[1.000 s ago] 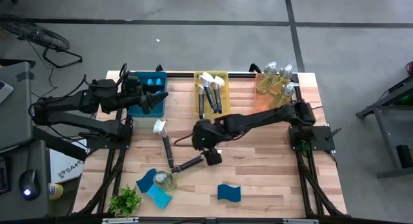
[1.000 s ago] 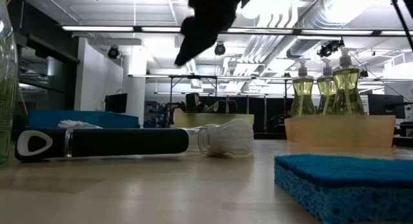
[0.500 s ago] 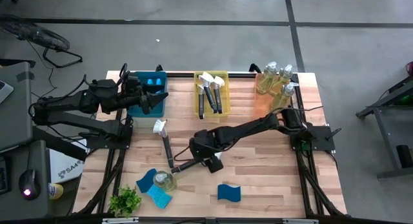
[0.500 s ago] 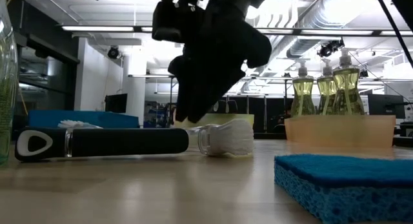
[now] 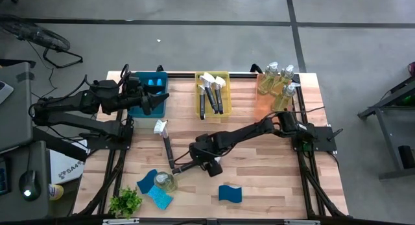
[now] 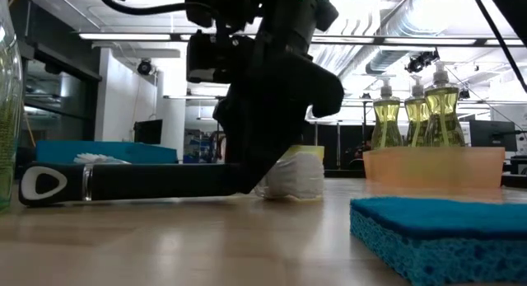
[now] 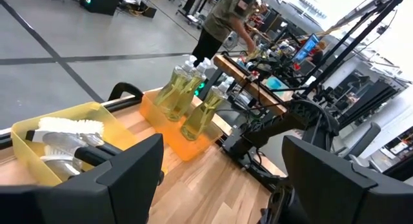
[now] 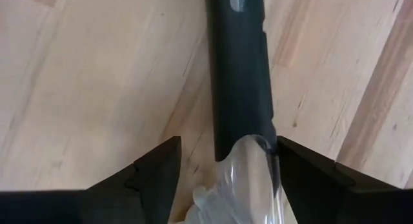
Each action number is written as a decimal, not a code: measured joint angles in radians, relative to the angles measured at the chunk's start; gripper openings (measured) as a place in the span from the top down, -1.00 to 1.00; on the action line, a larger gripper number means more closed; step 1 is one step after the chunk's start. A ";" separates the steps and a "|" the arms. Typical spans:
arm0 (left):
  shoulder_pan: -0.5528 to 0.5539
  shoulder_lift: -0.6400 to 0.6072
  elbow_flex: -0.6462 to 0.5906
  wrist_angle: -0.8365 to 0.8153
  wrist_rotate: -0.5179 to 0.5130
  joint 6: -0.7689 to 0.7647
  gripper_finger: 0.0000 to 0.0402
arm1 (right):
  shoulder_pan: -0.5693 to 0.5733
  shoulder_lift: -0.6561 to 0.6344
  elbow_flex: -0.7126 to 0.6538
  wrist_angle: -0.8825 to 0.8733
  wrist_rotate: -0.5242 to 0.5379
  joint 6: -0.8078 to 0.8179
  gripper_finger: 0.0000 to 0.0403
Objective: Pick & Place Kitchen Sink Supplies
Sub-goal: Put the black dishwashing brush into the yellow bin
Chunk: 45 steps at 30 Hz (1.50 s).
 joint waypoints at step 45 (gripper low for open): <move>0.000 0.000 -0.001 -0.007 0.002 0.000 -0.55 | -0.015 -0.300 0.003 -0.319 0.187 0.309 0.37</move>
